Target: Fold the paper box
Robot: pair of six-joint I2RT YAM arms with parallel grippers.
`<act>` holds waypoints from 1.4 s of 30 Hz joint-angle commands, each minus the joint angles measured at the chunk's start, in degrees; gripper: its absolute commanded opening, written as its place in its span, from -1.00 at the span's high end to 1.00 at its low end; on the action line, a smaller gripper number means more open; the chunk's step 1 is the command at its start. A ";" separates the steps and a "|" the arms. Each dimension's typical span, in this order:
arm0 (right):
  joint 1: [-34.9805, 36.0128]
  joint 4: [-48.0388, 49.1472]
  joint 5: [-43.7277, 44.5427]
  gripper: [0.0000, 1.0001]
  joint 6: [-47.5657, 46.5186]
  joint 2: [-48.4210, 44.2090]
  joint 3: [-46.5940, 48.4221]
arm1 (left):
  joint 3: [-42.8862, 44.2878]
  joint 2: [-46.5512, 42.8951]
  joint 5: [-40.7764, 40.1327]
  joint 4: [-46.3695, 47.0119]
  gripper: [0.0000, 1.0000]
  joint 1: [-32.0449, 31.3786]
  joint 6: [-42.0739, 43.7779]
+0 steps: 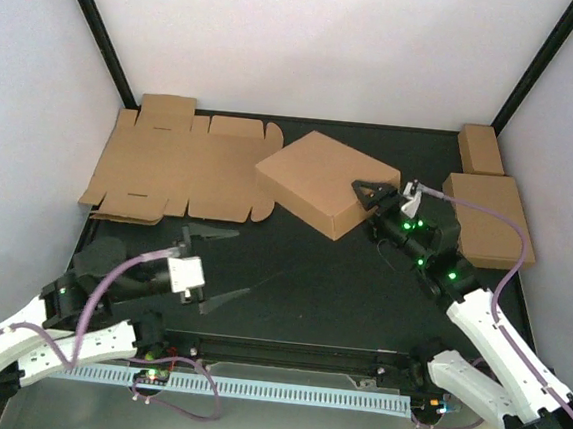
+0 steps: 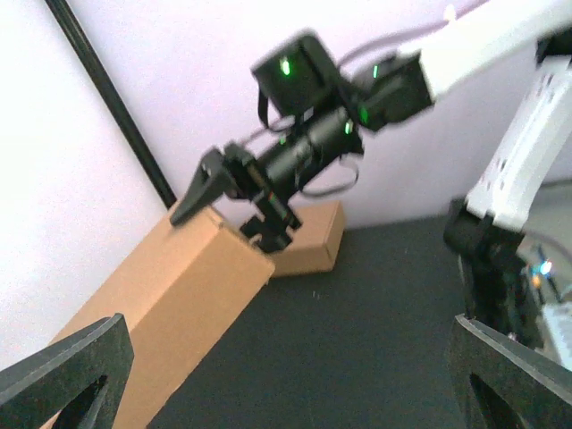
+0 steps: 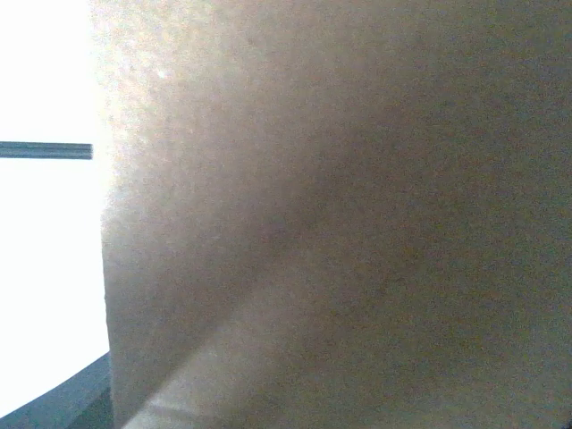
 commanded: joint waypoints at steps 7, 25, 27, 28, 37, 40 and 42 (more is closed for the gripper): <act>-14.77 47.68 -15.46 0.46 -4.85 8.53 -12.39 | 3.07 -3.74 1.22 -0.35 -0.97 -0.38 -12.02; -59.46 34.41 -35.21 0.52 -13.86 -8.89 -26.88 | 0.62 0.12 2.82 -0.91 -0.97 -0.29 -12.66; -64.44 37.91 -34.71 0.53 -12.32 -9.49 -29.09 | 0.63 0.50 3.26 -0.98 -0.97 -0.29 -12.52; -66.45 37.05 -34.34 0.53 -13.79 -9.37 -28.54 | 0.71 0.67 3.49 -1.06 -0.97 -0.29 -12.44; -77.52 39.73 -32.24 0.56 -15.56 -2.05 -25.92 | -0.15 0.53 0.44 -2.16 -0.98 -0.23 -12.59; -80.76 36.35 -29.46 0.56 -17.77 0.53 -23.76 | -1.62 -0.39 -1.07 -1.60 -0.97 -0.20 -12.68; -83.66 35.23 -26.64 0.55 -18.39 2.08 -23.07 | -1.90 -0.41 -2.59 -1.82 -0.98 -0.20 -13.00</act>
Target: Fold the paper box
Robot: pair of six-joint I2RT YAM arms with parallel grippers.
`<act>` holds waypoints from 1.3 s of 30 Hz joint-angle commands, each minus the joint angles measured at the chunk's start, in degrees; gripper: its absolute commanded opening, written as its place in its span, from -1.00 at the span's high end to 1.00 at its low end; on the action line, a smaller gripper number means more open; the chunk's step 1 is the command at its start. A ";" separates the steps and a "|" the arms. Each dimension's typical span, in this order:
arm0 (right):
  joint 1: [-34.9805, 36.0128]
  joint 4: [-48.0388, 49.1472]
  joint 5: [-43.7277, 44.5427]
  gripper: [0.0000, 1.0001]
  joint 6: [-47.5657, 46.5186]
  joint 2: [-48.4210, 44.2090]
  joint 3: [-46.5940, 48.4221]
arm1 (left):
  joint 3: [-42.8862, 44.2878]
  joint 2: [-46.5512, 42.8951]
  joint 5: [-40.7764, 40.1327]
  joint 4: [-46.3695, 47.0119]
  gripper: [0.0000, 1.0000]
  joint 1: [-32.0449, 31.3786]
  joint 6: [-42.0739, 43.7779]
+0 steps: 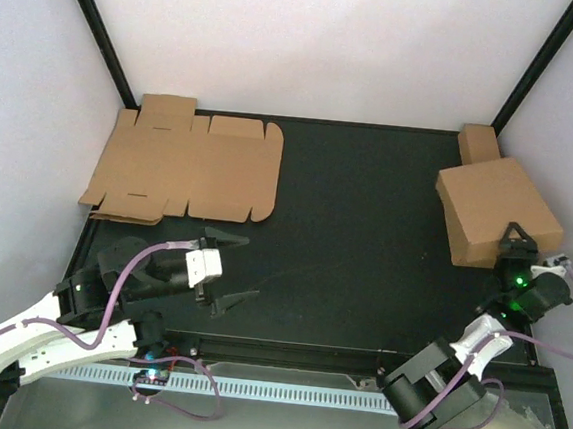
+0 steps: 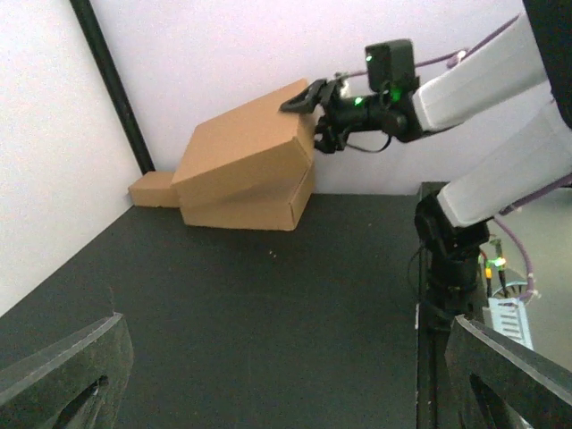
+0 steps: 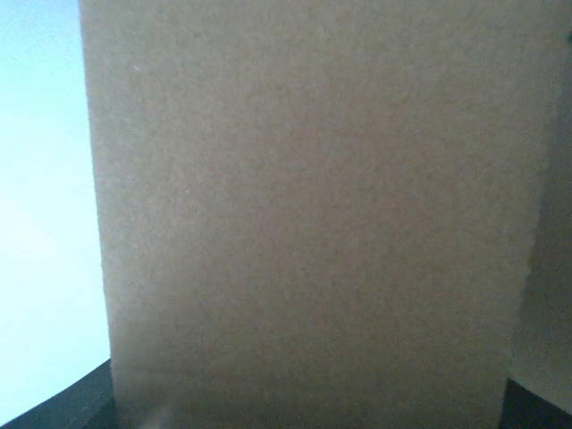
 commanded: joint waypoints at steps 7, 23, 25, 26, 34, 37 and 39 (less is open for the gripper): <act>-7.04 7.83 3.43 0.52 -2.28 13.00 3.92 | -2.18 0.25 -4.26 -1.04 -0.97 0.04 -1.13; -4.06 26.59 -1.90 0.51 3.81 24.11 6.40 | -1.58 3.01 -2.03 -1.54 -0.98 3.49 -0.35; -2.79 29.89 -1.70 0.50 6.22 24.64 7.25 | -1.58 3.44 -1.49 -1.58 -0.98 3.79 -0.26; -2.16 30.45 -1.41 0.49 7.03 25.06 7.80 | -1.42 3.69 -1.18 -1.66 -0.98 4.00 -0.22; 0.83 36.40 1.62 0.48 11.05 31.50 10.32 | -1.13 4.92 0.50 -1.85 -0.98 5.11 -0.18; 1.04 37.60 2.44 0.48 11.40 33.29 10.54 | -1.14 5.17 0.70 -1.88 -0.98 5.22 -0.17; 1.41 38.46 3.01 0.48 11.41 34.29 10.47 | -1.05 5.44 1.06 -2.00 -0.98 5.35 -0.12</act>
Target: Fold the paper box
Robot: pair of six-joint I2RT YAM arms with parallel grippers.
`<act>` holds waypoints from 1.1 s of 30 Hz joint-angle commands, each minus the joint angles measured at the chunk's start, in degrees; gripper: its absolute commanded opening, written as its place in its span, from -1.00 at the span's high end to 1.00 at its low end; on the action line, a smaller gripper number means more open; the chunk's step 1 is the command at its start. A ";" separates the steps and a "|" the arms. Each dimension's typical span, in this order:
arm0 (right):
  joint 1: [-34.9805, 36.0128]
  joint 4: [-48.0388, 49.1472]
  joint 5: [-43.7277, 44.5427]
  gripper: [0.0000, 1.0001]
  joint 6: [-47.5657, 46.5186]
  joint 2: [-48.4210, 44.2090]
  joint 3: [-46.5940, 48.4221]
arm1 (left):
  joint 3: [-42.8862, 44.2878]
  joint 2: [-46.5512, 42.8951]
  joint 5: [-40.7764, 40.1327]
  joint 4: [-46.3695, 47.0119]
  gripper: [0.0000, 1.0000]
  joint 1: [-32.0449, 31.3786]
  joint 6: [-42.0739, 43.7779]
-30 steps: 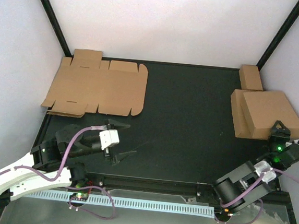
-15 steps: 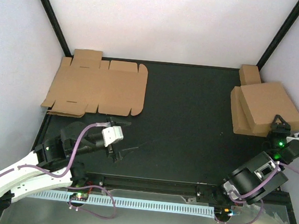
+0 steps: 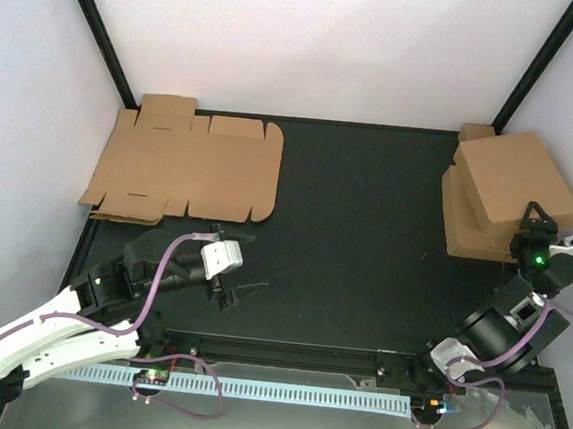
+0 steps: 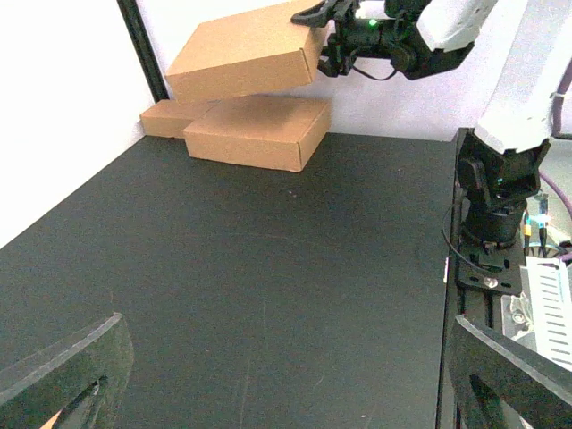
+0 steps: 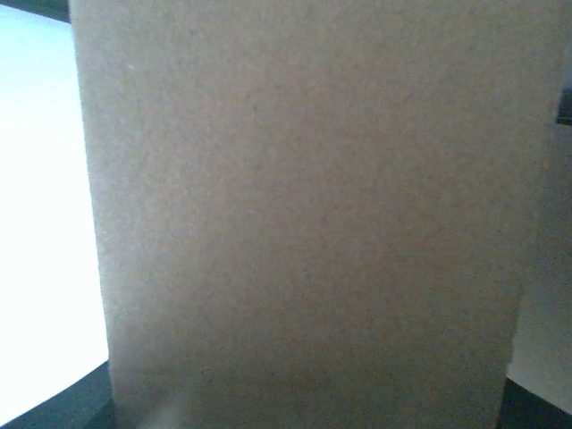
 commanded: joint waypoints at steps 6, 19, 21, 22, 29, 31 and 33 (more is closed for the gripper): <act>1.87 7.15 4.78 0.49 -0.67 2.99 0.47 | 1.07 1.04 2.31 -0.21 -0.98 0.97 0.36; 3.66 11.73 7.61 0.49 -2.23 8.12 -2.95 | 0.92 1.30 3.41 -0.06 -0.98 1.65 0.45; 3.83 11.81 7.52 0.49 -1.99 9.08 -3.03 | 0.92 1.30 3.43 -0.07 -0.98 1.73 0.45; 3.93 12.05 7.66 0.50 -1.88 9.57 -3.14 | 0.84 1.24 3.43 -0.07 -0.98 1.73 0.45; 5.08 19.66 11.09 0.50 1.02 13.98 -5.14 | 0.74 1.25 3.60 -0.01 -0.98 1.82 0.45; 6.05 22.99 12.61 0.50 2.79 15.62 -5.71 | 0.74 1.34 3.56 0.03 -0.98 1.82 0.45; 7.35 26.32 14.13 0.49 3.89 17.17 -5.89 | 0.74 1.47 3.62 -0.03 -0.98 1.82 0.44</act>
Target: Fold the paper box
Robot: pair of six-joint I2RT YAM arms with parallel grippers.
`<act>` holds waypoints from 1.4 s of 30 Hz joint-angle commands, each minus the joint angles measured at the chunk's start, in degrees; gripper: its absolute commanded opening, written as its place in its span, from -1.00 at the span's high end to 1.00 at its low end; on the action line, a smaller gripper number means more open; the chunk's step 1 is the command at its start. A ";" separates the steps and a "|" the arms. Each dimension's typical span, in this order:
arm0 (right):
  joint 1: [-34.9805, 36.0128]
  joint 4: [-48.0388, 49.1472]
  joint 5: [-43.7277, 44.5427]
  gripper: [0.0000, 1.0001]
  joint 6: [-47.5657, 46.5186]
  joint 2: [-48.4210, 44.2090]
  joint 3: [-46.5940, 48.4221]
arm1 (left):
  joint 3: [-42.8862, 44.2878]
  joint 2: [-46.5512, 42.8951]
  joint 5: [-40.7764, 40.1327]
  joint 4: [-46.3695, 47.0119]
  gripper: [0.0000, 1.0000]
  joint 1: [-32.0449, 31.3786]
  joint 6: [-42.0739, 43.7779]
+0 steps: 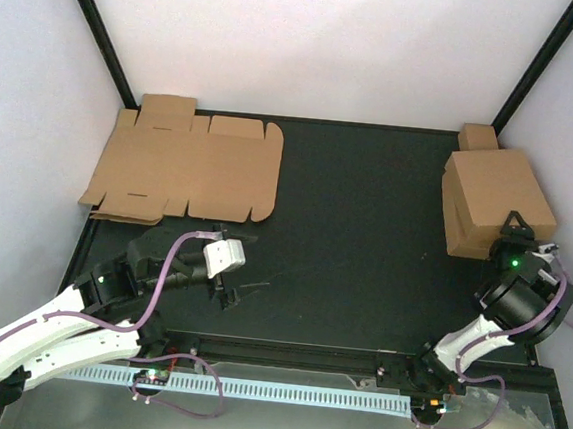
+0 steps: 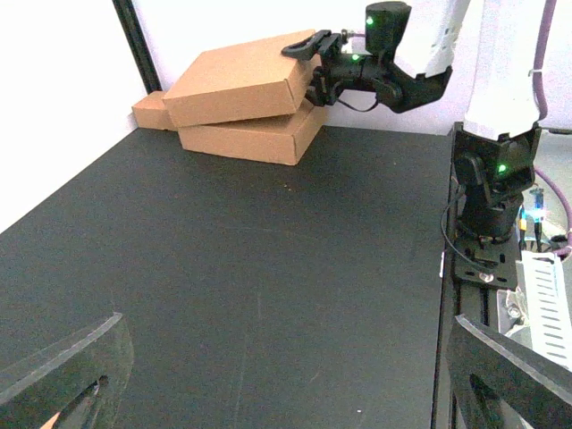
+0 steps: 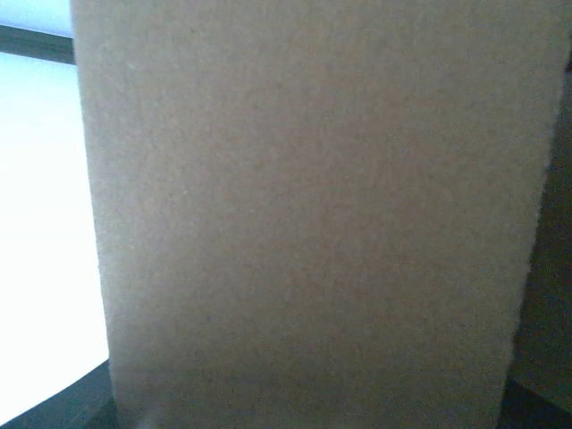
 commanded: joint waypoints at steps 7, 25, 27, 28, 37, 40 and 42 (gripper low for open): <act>4.61 12.62 11.23 0.49 1.51 1.41 -3.10 | 0.74 0.19 1.73 -0.01 -0.98 0.51 0.43; 4.69 12.57 11.59 0.48 0.00 3.52 -3.60 | 0.57 -0.84 1.72 -0.09 -0.97 0.51 -0.01; 4.81 12.53 10.38 0.49 0.12 4.45 -3.04 | 0.48 -0.95 1.71 -0.13 -0.98 0.51 -0.01; 4.83 12.52 10.21 0.49 0.35 4.69 -3.02 | 0.54 -0.96 1.75 -0.06 -0.98 0.51 0.03; 4.87 9.64 11.85 -0.33 0.25 2.86 -4.98 | 0.76 -0.45 1.66 -0.39 -0.98 0.55 -0.11; 4.90 2.33 13.73 -0.78 0.22 -0.80 -5.98 | 0.74 -0.47 1.63 -0.32 -0.98 0.51 -0.28; 4.82 -4.98 14.59 -0.95 -1.64 -5.15 -6.09 | 0.74 -0.29 1.61 -0.38 -0.97 0.51 -0.31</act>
